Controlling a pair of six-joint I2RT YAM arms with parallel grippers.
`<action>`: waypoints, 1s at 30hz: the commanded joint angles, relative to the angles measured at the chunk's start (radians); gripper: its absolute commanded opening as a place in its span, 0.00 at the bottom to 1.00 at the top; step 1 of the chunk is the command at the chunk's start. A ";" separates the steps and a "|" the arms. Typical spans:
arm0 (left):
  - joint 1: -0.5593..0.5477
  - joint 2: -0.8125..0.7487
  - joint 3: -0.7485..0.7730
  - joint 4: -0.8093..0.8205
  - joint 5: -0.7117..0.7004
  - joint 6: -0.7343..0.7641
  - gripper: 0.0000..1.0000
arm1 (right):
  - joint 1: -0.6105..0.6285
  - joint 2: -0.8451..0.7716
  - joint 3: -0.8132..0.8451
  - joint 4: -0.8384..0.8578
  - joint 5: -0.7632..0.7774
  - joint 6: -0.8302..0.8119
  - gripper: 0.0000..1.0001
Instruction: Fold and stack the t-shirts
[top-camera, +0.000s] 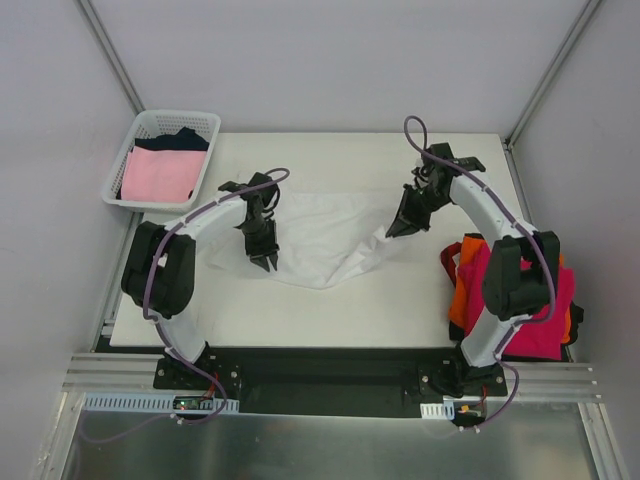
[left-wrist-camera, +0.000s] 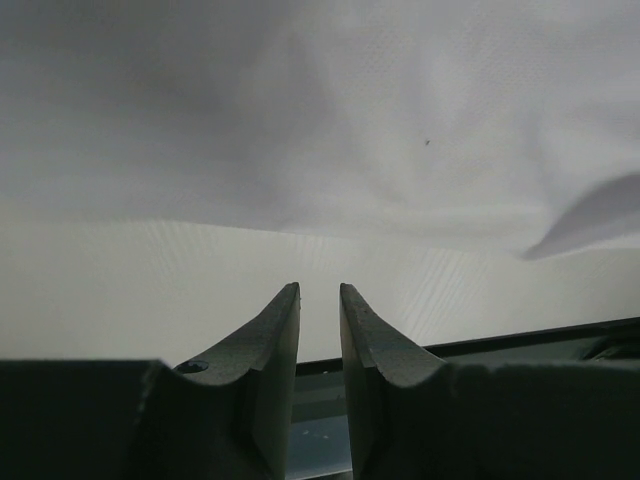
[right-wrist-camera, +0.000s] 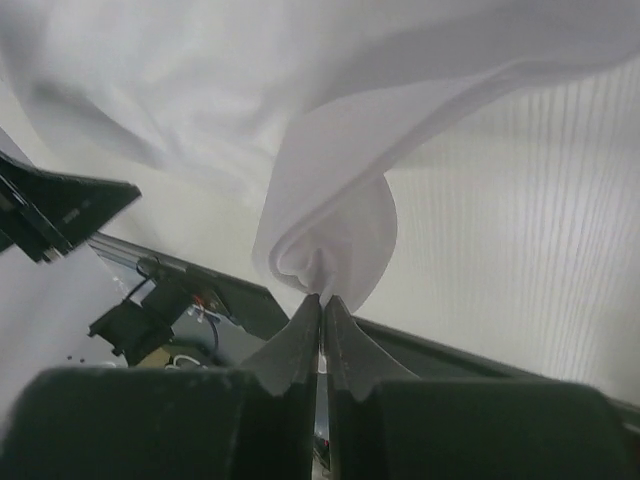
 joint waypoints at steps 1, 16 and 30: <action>-0.008 0.032 0.070 -0.001 0.044 0.005 0.23 | 0.039 -0.116 -0.107 -0.185 0.050 -0.040 0.06; -0.021 0.089 0.094 0.008 0.064 0.009 0.22 | 0.120 -0.435 -0.192 -0.550 0.208 -0.050 0.05; -0.029 0.089 0.108 0.009 0.068 0.012 0.23 | 0.121 -0.531 -0.424 -0.590 0.254 -0.118 0.09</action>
